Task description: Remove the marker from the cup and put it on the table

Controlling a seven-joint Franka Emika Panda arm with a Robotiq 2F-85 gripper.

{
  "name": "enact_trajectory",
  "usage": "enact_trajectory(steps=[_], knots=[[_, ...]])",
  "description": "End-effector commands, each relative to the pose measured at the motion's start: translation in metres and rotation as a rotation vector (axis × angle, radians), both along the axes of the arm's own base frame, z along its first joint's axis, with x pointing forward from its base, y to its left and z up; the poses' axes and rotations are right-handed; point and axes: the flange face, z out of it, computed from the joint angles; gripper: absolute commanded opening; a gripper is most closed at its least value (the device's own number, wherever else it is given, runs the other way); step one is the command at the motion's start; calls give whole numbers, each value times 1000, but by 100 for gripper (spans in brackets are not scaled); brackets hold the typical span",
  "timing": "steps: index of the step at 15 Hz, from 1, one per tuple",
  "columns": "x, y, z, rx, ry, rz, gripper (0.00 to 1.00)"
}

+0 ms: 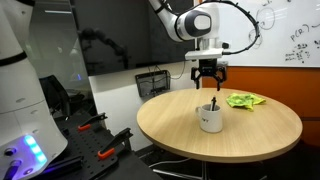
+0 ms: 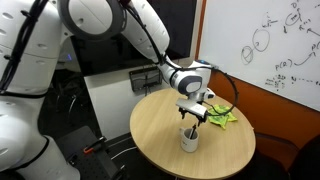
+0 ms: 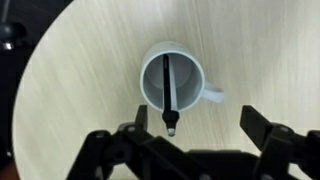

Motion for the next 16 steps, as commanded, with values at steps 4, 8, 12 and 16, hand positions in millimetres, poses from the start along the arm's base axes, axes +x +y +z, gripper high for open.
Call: enact_trajectory(steps=[4, 8, 12, 16], knots=[[25, -6, -34, 79, 84, -11, 76], [27, -12, -46, 88, 98, -35, 48], [24, -18, -54, 97, 99, -49, 33], [23, -17, -63, 103, 96, -61, 36]])
